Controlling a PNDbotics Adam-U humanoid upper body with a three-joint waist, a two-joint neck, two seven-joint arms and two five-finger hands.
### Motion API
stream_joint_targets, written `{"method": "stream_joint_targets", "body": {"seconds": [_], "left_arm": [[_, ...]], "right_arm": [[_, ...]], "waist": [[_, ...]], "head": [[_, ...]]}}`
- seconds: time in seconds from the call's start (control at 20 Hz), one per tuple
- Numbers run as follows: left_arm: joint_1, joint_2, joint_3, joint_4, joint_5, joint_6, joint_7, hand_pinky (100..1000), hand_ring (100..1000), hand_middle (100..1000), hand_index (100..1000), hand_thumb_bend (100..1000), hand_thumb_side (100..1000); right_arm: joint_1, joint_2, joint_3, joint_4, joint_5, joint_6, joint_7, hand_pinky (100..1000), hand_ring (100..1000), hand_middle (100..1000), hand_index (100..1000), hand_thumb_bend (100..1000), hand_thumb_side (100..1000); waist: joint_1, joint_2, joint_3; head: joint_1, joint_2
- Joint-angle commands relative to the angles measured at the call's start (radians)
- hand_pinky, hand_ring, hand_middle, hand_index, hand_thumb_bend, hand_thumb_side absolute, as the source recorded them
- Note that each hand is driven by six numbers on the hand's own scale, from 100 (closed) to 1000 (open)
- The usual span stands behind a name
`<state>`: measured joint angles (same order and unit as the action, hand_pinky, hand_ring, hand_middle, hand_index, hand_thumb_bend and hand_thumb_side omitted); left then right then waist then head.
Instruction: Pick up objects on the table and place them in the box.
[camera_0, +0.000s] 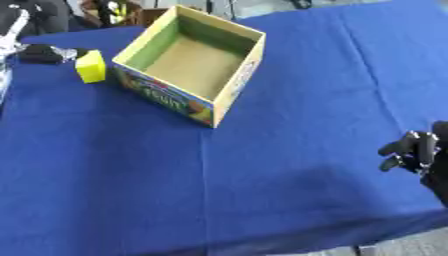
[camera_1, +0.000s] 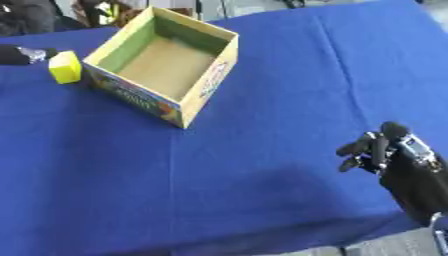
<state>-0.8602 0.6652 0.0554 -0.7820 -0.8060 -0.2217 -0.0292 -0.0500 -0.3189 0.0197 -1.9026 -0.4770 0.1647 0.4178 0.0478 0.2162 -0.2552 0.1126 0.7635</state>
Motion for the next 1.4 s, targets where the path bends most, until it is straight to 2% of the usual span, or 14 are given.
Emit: {"method": "stream_joint_targets", "body": {"seconds": [0.05,0.25,0.45,0.55,0.6,0.7,0.85,1.1,1.4], "left_arm": [[-0.027,0.04,-0.007,-0.028,-0.087,-0.037,-0.062,737,763,692,847,677,322],[-0.03,0.029,-0.008,-0.031,-0.122,-0.072,-0.138,739,758,689,852,704,348],[-0.028,0.021,-0.007,-0.035,-0.135,-0.078,-0.175,737,756,689,854,697,353],[-0.026,0.017,-0.006,-0.035,-0.141,-0.073,-0.174,740,765,701,856,676,352],[-0.025,0.015,-0.005,-0.035,-0.143,-0.068,-0.17,748,782,724,859,627,350],[-0.022,0.012,-0.005,-0.031,-0.148,-0.058,-0.162,754,798,744,861,592,350],[-0.018,0.01,-0.004,-0.026,-0.15,-0.05,-0.156,759,806,755,863,580,347],[-0.015,0.015,0.001,-0.023,-0.143,-0.042,-0.146,769,823,773,861,476,295],[-0.011,0.02,0.005,-0.018,-0.13,-0.034,-0.151,763,811,755,855,446,310]], "right_arm": [[-0.011,-0.022,0.0,-0.022,0.004,0.0,0.005,559,653,475,382,100,676],[-0.012,-0.019,0.0,-0.022,0.007,0.002,0.004,560,652,475,382,100,677],[-0.014,-0.016,0.0,-0.022,0.008,0.002,0.005,560,652,475,382,100,678],[-0.013,-0.015,0.0,-0.022,0.009,0.003,0.005,560,652,475,382,100,678],[-0.013,-0.014,0.0,-0.021,0.01,0.004,0.005,560,652,475,382,100,679],[-0.014,-0.012,0.0,-0.021,0.012,0.004,0.006,560,653,475,382,100,679],[-0.014,-0.01,0.0,-0.022,0.015,0.004,0.007,560,653,475,382,100,680],[-0.014,-0.001,-0.001,-0.021,0.026,0.005,0.007,560,652,475,382,100,681],[-0.018,0.011,-0.002,-0.021,0.039,0.006,0.009,560,651,475,382,100,683]], "waist": [[0.0,-0.011,-0.005],[0.001,-0.007,-0.01],[0.001,-0.005,-0.013],[0.001,-0.003,-0.013],[0.001,-0.002,-0.014],[0.001,0.0,-0.015],[0.0,0.004,-0.017],[0.0,0.016,-0.019],[-0.002,0.037,-0.02]], "head": [[0.002,-0.01],[0.004,-0.013],[0.006,-0.014],[0.005,-0.015],[0.006,-0.016],[0.006,-0.017],[0.008,-0.021],[0.01,-0.026],[0.012,-0.027]]}}
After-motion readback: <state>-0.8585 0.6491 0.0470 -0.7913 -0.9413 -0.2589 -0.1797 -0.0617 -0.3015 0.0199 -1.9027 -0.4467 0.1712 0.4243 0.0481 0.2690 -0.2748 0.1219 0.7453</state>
